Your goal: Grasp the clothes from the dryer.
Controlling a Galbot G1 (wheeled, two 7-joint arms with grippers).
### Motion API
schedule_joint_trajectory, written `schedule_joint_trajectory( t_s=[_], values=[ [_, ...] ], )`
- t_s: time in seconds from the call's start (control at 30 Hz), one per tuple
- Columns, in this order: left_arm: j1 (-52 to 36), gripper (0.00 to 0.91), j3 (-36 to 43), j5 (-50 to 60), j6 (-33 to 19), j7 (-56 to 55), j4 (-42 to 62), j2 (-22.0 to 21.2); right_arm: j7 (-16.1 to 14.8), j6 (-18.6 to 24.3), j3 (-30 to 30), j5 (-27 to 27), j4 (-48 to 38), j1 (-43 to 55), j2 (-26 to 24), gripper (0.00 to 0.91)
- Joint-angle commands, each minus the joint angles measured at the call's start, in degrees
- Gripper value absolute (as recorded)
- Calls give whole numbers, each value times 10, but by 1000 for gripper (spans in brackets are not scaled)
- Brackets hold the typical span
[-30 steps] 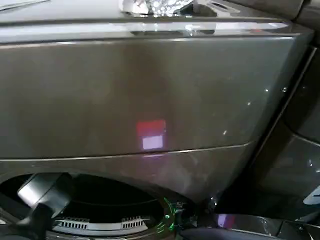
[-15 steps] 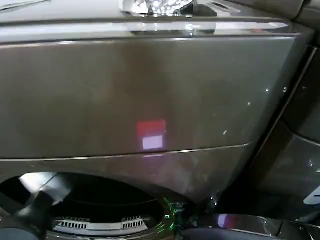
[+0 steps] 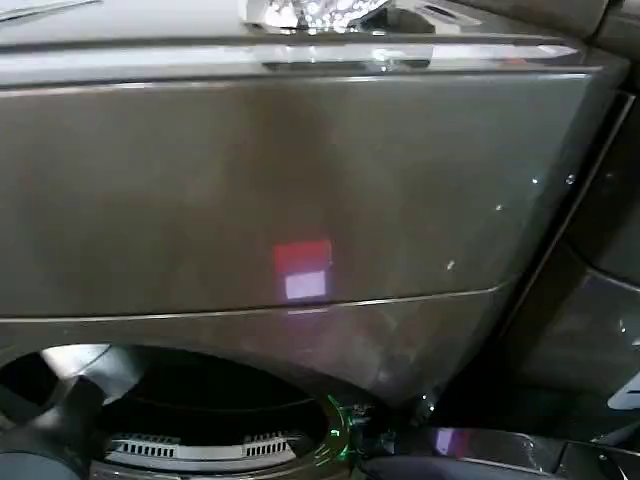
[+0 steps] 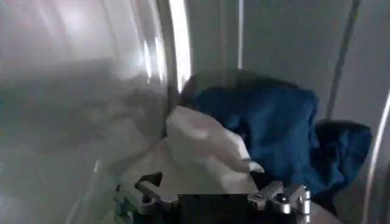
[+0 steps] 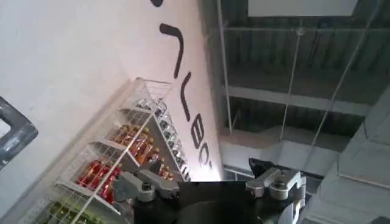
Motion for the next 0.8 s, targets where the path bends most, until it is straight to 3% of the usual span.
schedule_joint_trajectory(
  t_s=[0.03,0.23,0.33,0.37,0.5,0.57,0.8],
  values=[
    [3,603,-1,-1,-8,9,11,-4,-1,1,0,0,-1,0,-1,907],
    [11,557,-9,-3,-9,17,16,-7,-1,2,0,-1,-2,0,0,907],
    [14,330,-9,-4,-11,20,19,-7,-1,2,0,-1,-3,0,0,907],
    [15,182,-9,-4,-11,21,20,-7,-2,2,0,-1,-2,1,0,907],
    [16,125,-10,-3,-14,25,21,-7,-2,3,-2,-2,-1,3,1,907],
    [15,11,-10,-4,-15,28,21,-7,-2,3,-2,-2,-1,4,2,907],
    [14,0,-13,-9,-21,28,21,-8,-2,4,-4,-2,0,5,3,907]
  ],
)
